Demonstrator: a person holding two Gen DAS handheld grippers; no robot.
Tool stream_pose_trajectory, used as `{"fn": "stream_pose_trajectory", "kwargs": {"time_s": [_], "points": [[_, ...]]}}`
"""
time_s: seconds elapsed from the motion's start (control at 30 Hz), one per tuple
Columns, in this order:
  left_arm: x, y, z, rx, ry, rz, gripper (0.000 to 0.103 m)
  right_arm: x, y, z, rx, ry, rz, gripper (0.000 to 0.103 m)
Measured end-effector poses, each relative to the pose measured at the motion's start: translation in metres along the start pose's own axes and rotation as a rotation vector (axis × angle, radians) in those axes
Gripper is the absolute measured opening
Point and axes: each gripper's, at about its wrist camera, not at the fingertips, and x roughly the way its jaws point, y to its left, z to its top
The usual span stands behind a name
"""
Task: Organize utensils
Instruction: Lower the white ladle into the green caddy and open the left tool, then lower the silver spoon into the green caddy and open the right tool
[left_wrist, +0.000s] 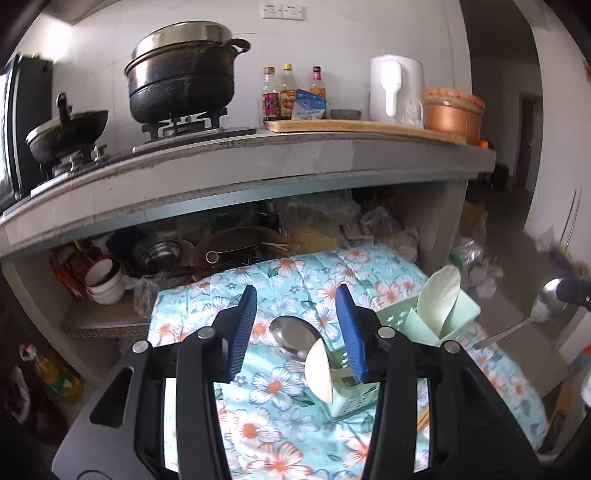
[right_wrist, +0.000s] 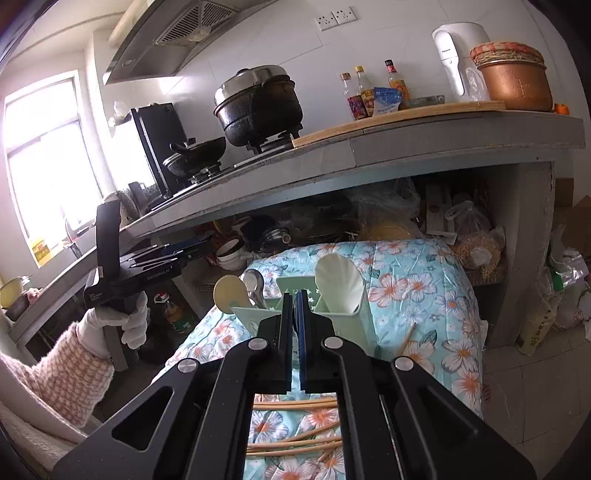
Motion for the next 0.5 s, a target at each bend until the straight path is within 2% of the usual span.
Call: {"fn": "stream_pose_trajectory", "kwargs": {"time_s": [0.17,0.33,0.5], "points": [[-0.010,0.024,-0.016,-0.142,-0.046,-0.037,0.058,-0.006,0.005,0.032,-0.001,-0.044,0.072,0.003],[-0.016,0.033,-0.042,-0.174,-0.052,-0.036,0.064,0.001,0.007,0.064,0.015,-0.073,0.160,0.003],[-0.022,0.039,-0.066,-0.194,-0.043,-0.030,0.064,0.022,0.011,0.077,0.011,-0.064,0.182,0.003]]}}
